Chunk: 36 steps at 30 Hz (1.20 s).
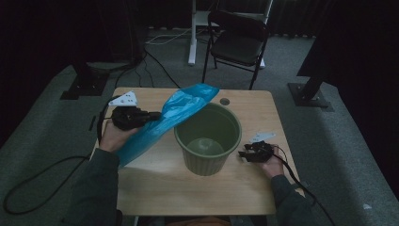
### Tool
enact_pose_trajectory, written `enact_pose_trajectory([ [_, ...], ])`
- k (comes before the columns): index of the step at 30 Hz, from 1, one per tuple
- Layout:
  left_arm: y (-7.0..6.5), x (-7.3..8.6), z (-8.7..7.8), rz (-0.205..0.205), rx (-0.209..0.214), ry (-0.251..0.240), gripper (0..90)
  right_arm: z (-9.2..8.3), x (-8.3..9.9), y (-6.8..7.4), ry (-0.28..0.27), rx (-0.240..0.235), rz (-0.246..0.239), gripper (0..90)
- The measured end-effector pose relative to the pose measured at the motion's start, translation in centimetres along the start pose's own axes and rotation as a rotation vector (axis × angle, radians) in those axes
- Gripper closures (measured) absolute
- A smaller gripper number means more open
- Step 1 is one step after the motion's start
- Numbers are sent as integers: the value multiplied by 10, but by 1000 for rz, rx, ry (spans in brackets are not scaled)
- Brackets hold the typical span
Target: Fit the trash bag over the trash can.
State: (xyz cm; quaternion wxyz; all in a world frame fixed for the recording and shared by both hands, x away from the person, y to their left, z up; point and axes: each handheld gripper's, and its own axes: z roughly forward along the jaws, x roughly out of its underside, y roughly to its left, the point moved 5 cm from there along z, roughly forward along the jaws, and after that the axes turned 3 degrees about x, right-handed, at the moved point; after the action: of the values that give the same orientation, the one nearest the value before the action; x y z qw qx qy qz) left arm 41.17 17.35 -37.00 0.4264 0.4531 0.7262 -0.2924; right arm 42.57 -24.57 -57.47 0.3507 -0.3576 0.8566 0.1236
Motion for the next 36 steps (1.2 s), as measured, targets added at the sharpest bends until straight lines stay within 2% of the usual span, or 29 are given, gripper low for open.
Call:
enact_pose_trajectory([
  [6,-10,-5,-1,32,32,5,893,1,-1,-1,1,5,8,537],
  [12,-18,-2,0,68,54,66,894,2,-2,-2,1,4,8,538],
  [15,-21,-1,0,80,80,90,894,2,-2,-2,1,4,7,538],
  [20,-30,-3,1,123,148,130,893,2,-2,-1,1,2,7,538],
  [25,-33,-8,11,136,171,201,891,2,-3,-1,0,1,7,537],
  [29,-32,-12,21,137,166,250,891,2,-3,-1,1,1,7,537],
  [36,-28,-25,42,134,136,282,891,2,-3,-1,1,-1,5,536],
])
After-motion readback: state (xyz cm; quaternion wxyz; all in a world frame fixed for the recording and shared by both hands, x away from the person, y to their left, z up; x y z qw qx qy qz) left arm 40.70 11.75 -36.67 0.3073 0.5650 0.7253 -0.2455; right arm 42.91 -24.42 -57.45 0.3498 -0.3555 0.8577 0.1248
